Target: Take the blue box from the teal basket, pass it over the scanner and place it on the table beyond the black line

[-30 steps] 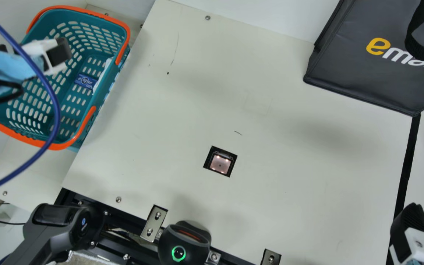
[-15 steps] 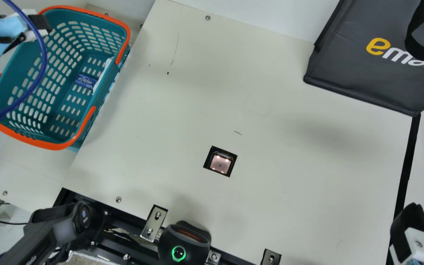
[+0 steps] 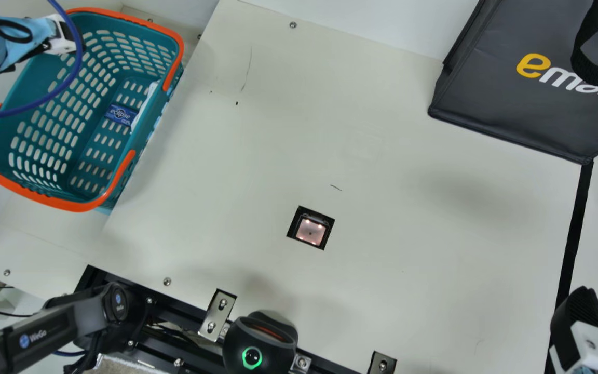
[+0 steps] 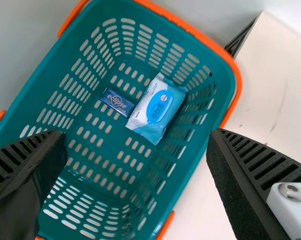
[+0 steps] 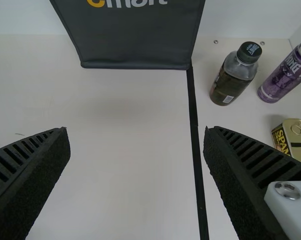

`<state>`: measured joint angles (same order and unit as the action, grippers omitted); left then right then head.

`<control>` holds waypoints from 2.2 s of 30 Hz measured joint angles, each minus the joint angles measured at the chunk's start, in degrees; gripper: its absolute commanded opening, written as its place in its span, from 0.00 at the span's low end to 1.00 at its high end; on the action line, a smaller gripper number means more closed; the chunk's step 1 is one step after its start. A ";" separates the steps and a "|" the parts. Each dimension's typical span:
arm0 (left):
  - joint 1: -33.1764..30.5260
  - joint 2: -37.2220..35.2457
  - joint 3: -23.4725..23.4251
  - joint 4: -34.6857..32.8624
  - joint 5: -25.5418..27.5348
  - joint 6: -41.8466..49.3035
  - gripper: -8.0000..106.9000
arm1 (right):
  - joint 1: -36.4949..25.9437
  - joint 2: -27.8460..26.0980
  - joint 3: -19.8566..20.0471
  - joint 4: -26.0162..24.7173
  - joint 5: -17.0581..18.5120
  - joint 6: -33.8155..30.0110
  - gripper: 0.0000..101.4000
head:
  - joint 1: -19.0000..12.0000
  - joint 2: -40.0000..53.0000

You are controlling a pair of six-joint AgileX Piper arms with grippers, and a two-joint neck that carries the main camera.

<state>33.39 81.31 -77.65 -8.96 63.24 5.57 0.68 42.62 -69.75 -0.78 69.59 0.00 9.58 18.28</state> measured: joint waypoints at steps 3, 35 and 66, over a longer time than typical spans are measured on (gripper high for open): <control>0.25 3.12 -1.15 -0.13 -0.10 3.01 0.85 | 0.00 0.00 0.00 0.00 0.00 0.00 0.94 | 0.00 0.00; -0.91 24.83 0.12 -3.52 -11.56 28.35 0.85 | 0.00 0.00 0.00 0.00 0.06 0.00 0.94 | 0.00 0.00; -2.16 33.03 8.15 5.01 -32.25 -17.74 0.85 | 0.00 0.00 0.00 0.00 0.00 0.00 0.94 | 0.00 0.00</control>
<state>31.23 114.34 -69.50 -3.95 30.99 -12.16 0.68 42.62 -69.75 -0.78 69.59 0.00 9.58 18.28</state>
